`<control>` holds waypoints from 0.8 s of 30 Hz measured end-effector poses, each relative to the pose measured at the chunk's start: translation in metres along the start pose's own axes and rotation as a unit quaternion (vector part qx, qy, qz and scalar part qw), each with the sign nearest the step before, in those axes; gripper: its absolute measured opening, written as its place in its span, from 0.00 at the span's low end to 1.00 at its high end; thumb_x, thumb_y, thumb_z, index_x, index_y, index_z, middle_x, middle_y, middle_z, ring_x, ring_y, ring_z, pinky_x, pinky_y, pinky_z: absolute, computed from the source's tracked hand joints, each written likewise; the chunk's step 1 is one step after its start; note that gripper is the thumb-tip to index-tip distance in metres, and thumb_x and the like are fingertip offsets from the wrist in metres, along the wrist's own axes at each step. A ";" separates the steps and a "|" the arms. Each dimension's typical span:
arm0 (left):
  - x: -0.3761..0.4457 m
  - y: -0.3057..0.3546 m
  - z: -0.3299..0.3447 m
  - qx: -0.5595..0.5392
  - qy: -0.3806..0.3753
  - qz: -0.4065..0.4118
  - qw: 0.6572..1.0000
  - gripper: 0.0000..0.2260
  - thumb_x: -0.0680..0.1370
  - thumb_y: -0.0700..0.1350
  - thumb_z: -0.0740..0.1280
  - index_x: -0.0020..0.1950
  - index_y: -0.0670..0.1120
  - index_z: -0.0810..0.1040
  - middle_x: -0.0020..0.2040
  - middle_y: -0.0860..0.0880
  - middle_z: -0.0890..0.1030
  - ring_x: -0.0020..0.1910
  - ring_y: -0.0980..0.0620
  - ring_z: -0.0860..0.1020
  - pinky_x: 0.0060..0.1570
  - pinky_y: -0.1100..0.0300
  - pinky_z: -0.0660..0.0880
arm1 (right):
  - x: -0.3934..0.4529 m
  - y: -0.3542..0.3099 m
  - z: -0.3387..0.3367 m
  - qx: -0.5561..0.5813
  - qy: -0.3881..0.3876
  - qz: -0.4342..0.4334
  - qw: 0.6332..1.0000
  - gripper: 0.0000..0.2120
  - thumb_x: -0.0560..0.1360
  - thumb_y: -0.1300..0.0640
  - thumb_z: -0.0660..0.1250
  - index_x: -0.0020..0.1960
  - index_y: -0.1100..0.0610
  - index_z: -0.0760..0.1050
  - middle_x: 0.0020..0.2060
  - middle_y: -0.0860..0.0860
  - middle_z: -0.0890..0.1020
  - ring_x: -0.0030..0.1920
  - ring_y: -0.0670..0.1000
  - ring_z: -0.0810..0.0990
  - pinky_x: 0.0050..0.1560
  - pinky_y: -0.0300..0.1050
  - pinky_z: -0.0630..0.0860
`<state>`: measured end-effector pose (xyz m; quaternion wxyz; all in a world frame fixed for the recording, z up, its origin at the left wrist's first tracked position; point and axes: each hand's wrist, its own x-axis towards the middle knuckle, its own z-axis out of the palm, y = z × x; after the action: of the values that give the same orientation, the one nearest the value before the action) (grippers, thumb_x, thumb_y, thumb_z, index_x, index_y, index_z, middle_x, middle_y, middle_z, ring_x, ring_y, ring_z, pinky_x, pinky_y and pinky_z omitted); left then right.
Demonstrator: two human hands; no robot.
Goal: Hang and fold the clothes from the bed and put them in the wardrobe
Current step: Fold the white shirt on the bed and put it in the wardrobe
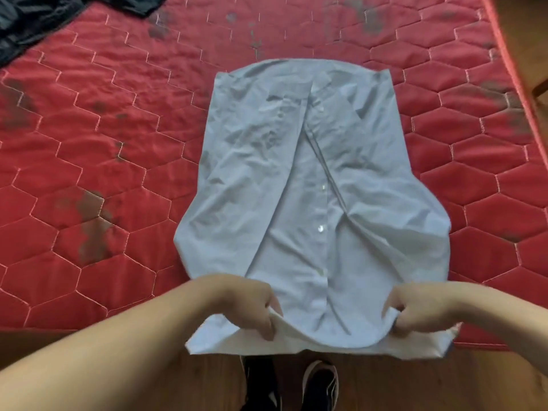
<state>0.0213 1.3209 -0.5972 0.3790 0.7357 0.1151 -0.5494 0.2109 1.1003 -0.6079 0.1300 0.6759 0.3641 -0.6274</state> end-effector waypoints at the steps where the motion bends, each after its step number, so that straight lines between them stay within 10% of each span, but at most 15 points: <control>1: -0.005 0.000 -0.011 -0.010 -0.027 -0.001 1.000 0.06 0.75 0.47 0.70 0.50 0.54 0.83 0.43 0.56 0.82 0.46 0.53 0.81 0.48 0.60 0.76 | -0.005 -0.005 -0.009 0.011 -0.045 0.003 0.999 0.06 0.65 0.52 0.64 0.31 0.45 0.77 0.28 0.40 0.78 0.33 0.40 0.75 0.39 0.39 0.71; 3: -0.012 -0.006 -0.038 -0.041 0.000 0.000 0.999 0.04 0.74 0.47 0.73 0.48 0.54 0.83 0.49 0.53 0.84 0.51 0.51 0.82 0.55 0.56 0.78 | -0.010 -0.009 -0.034 0.061 -0.023 -0.001 0.998 0.05 0.64 0.50 0.67 0.32 0.49 0.80 0.29 0.43 0.80 0.31 0.42 0.77 0.35 0.36 0.72; 6: -0.012 -0.022 -0.077 -0.124 0.197 -0.002 0.973 0.09 0.73 0.45 0.74 0.53 0.51 0.82 0.51 0.47 0.85 0.53 0.47 0.82 0.56 0.51 0.78 | -0.001 -0.007 -0.076 0.213 0.209 -0.023 0.954 0.03 0.71 0.57 0.69 0.42 0.52 0.81 0.37 0.49 0.83 0.32 0.43 0.78 0.32 0.33 0.70; 10: 0.011 -0.043 -0.075 -0.066 0.502 -0.064 0.860 0.24 0.76 0.50 0.69 0.72 0.55 0.69 0.68 0.50 0.75 0.65 0.46 0.74 0.63 0.51 0.71 | 0.026 -0.004 -0.082 0.119 0.477 0.065 0.868 0.24 0.72 0.52 0.67 0.67 0.52 0.70 0.61 0.54 0.78 0.59 0.57 0.77 0.60 0.53 0.72; 18: 0.075 -0.069 0.014 0.170 0.404 -0.060 0.897 0.33 0.74 0.72 0.42 0.77 0.64 0.41 0.80 0.54 0.41 0.78 0.47 0.36 0.72 0.37 0.36 | 0.074 -0.006 0.003 -0.149 0.440 0.049 0.884 0.32 0.75 0.35 0.50 0.76 0.47 0.59 0.77 0.54 0.57 0.77 0.57 0.56 0.72 0.62 0.56; 24: 0.088 -0.076 -0.005 0.200 0.495 -0.009 0.846 0.33 0.75 0.71 0.43 0.77 0.62 0.39 0.79 0.51 0.37 0.78 0.47 0.39 0.73 0.39 0.38 | 0.088 -0.007 -0.001 -0.155 0.473 0.014 0.867 0.34 0.74 0.36 0.52 0.76 0.51 0.60 0.76 0.54 0.62 0.75 0.59 0.62 0.67 0.67 0.61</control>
<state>0.0125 1.3546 -0.7087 0.1115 0.9688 0.1813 -0.1272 0.2021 1.1344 -0.6885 0.0537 0.8679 0.4650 -0.1663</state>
